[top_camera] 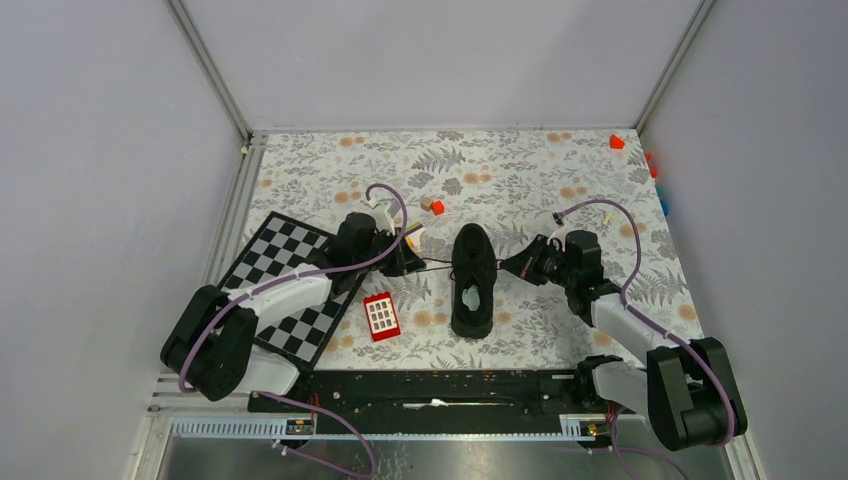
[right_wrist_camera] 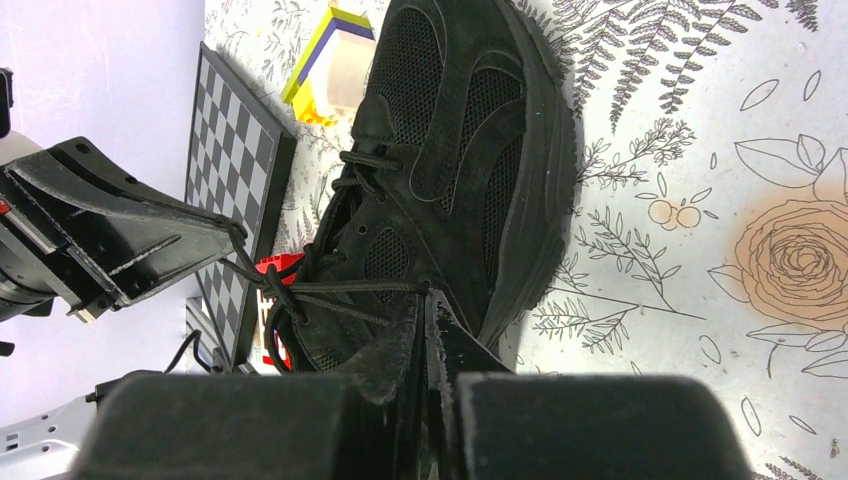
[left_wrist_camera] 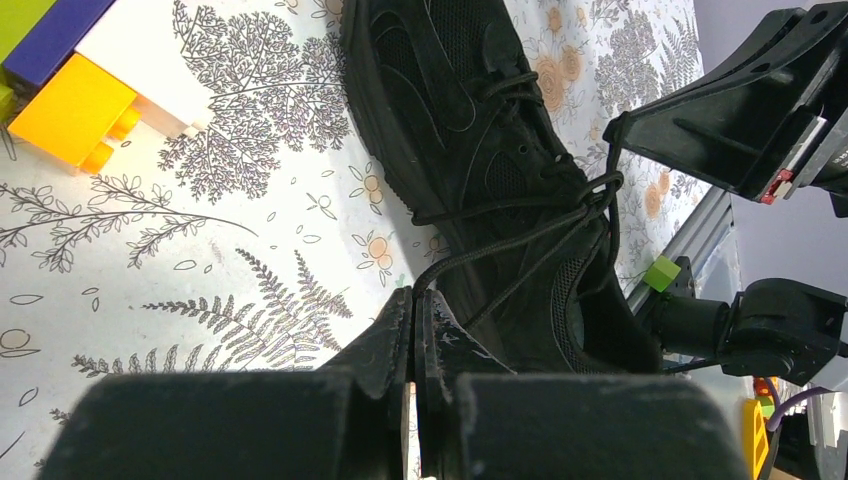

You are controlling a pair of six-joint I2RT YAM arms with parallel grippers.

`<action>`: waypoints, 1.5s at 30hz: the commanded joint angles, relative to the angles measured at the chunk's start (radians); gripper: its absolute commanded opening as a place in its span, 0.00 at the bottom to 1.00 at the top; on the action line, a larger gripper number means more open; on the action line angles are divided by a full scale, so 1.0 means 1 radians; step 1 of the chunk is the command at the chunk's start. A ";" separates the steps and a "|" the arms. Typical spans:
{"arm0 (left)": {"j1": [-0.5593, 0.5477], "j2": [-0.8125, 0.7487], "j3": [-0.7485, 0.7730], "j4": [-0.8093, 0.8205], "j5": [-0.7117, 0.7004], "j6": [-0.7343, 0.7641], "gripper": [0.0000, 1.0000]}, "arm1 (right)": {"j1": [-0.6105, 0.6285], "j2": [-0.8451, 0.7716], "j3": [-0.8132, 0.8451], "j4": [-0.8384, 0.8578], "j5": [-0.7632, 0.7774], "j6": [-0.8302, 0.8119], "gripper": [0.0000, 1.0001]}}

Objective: Tie the shoes
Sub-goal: Tie the shoelace on the shoe.

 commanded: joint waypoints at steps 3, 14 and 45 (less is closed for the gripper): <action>0.014 -0.053 -0.020 -0.005 -0.037 0.035 0.00 | -0.020 0.011 0.023 0.026 0.014 0.001 0.00; 0.015 -0.081 -0.028 -0.027 -0.039 0.050 0.00 | -0.021 0.041 0.033 0.047 0.000 0.005 0.00; 0.003 -0.027 0.056 -0.001 0.056 0.040 0.00 | 0.037 -0.258 0.176 -0.420 0.126 -0.068 0.53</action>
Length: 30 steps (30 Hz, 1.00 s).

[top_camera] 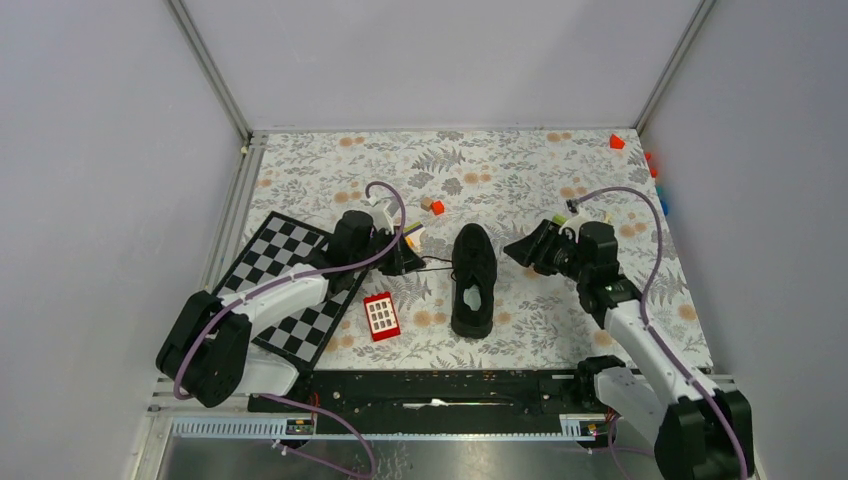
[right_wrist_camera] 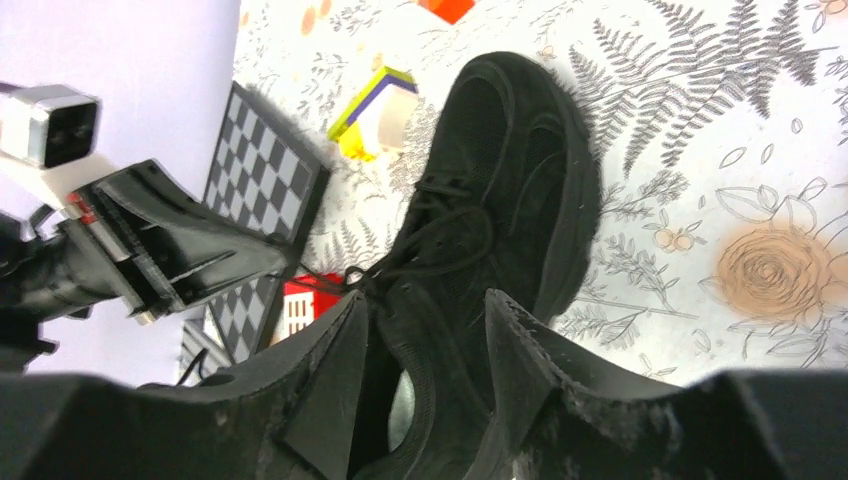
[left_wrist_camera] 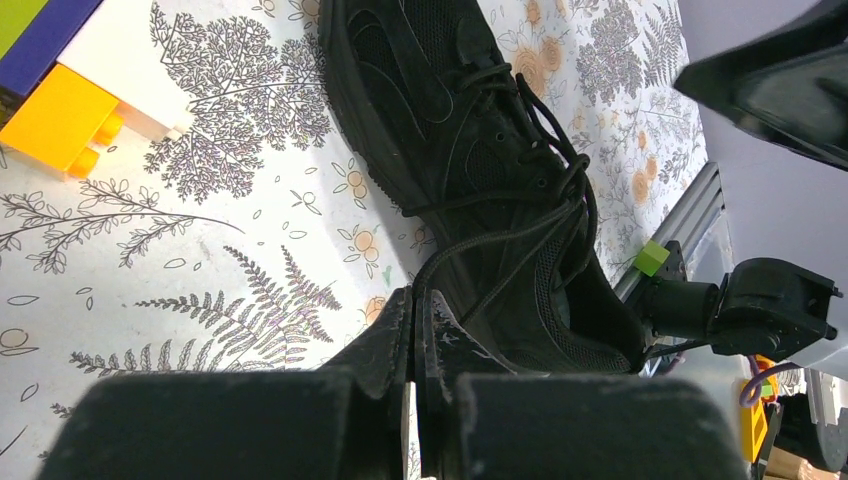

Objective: Tie the shoes
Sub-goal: Tie the shoelace on the shoe.

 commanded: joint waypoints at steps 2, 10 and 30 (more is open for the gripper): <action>-0.004 0.012 0.046 0.036 0.015 0.010 0.00 | 0.127 -0.112 0.092 -0.273 0.164 -0.009 0.46; -0.006 0.000 0.050 0.017 0.009 0.008 0.00 | 0.400 -0.001 0.204 -0.364 0.372 0.101 0.49; -0.007 0.000 0.054 0.021 0.007 0.006 0.00 | 0.517 0.232 0.390 -0.439 0.481 0.100 0.34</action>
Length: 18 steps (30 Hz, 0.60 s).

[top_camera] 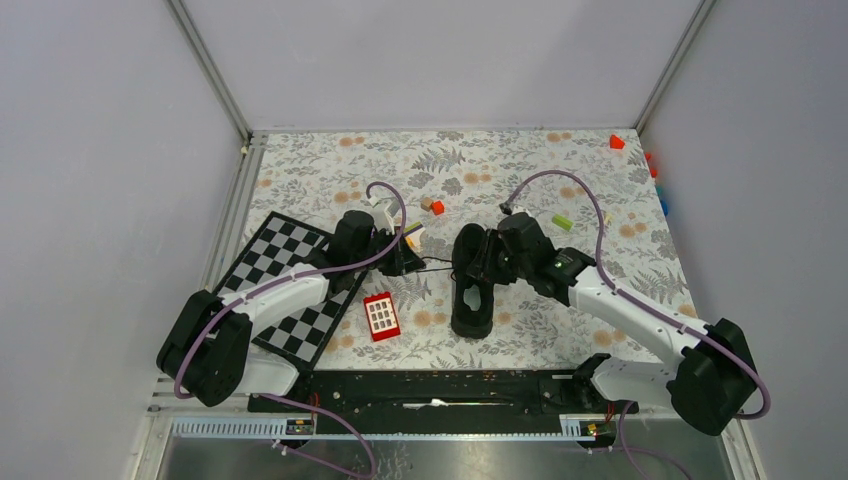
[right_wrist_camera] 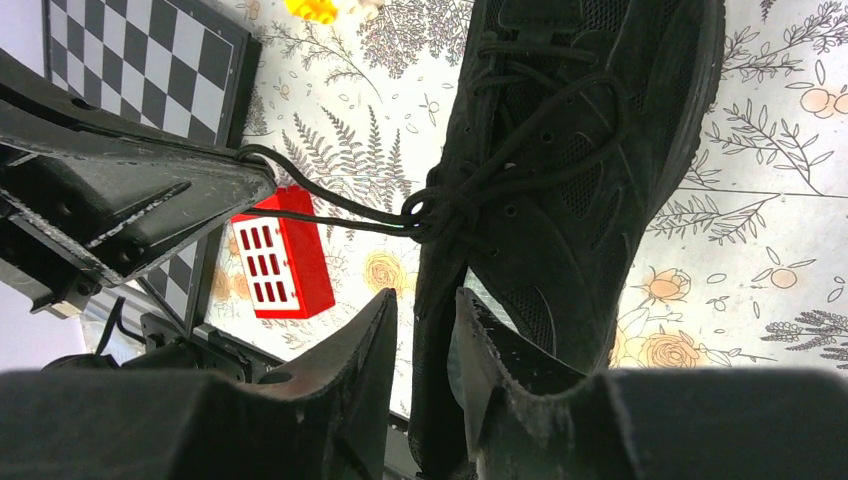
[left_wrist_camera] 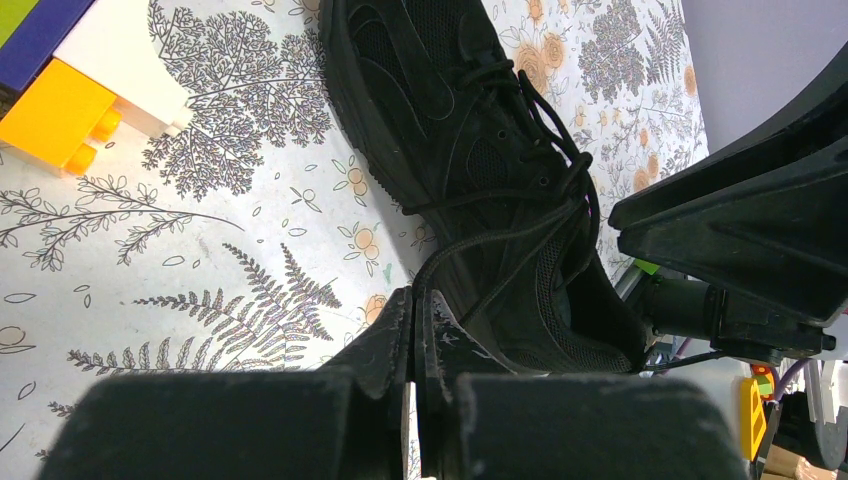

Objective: Tie the shoes
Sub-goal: Tie the shoelace on the shoe.

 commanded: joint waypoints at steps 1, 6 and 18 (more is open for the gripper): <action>-0.004 -0.007 0.049 0.030 0.005 0.005 0.00 | 0.020 0.016 0.055 -0.023 0.044 -0.020 0.34; -0.004 0.000 0.047 0.037 0.011 0.000 0.00 | 0.024 0.035 0.057 -0.024 0.047 -0.030 0.29; -0.006 -0.010 0.042 0.038 0.012 0.002 0.00 | 0.031 0.067 0.067 -0.013 0.042 -0.046 0.32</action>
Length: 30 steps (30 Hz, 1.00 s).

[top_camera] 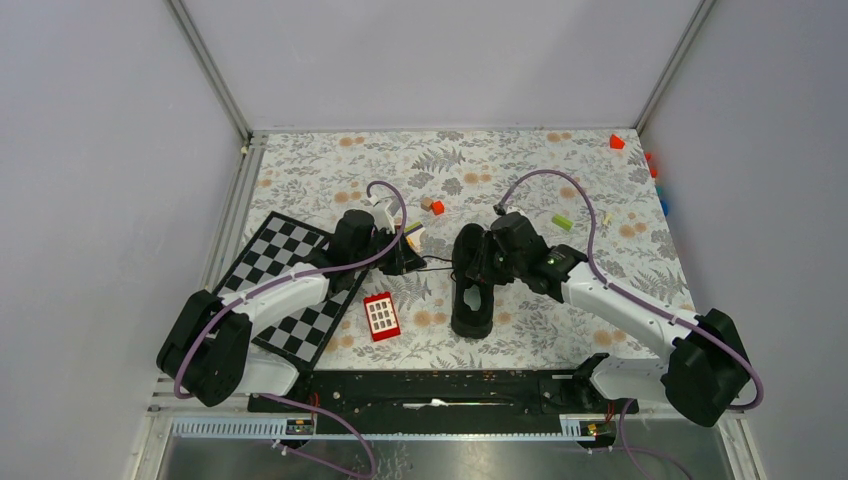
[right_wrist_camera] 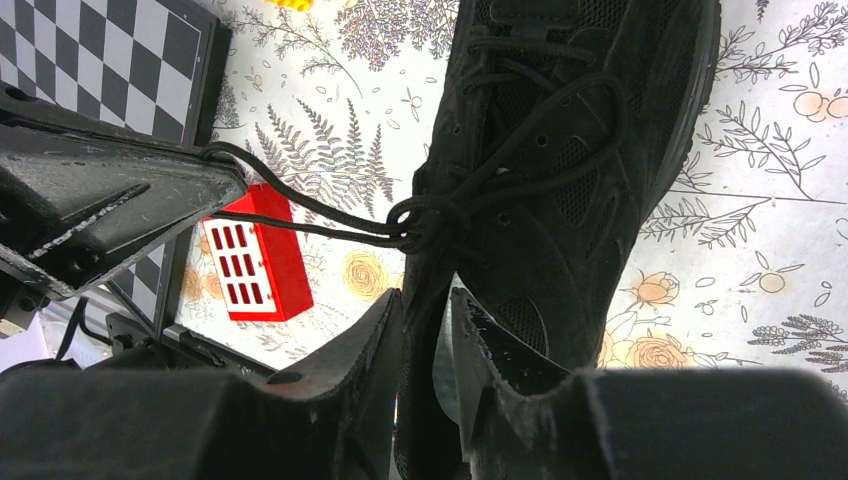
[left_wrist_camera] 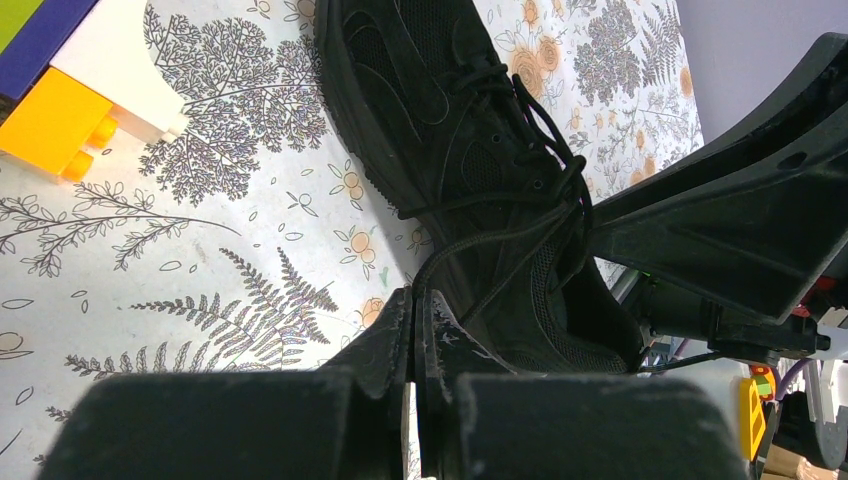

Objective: Tie the shoes
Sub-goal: Tie the shoelace on the shoe.

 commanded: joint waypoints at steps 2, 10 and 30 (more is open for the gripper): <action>-0.004 -0.014 0.035 0.036 0.011 0.004 0.00 | 0.016 0.017 0.043 0.013 0.020 -0.020 0.26; -0.003 -0.011 0.037 0.033 0.006 0.008 0.00 | 0.017 -0.028 0.019 0.026 0.024 -0.013 0.01; -0.004 -0.006 0.052 0.019 0.001 0.014 0.00 | 0.100 -0.051 0.037 0.049 -0.043 0.022 0.00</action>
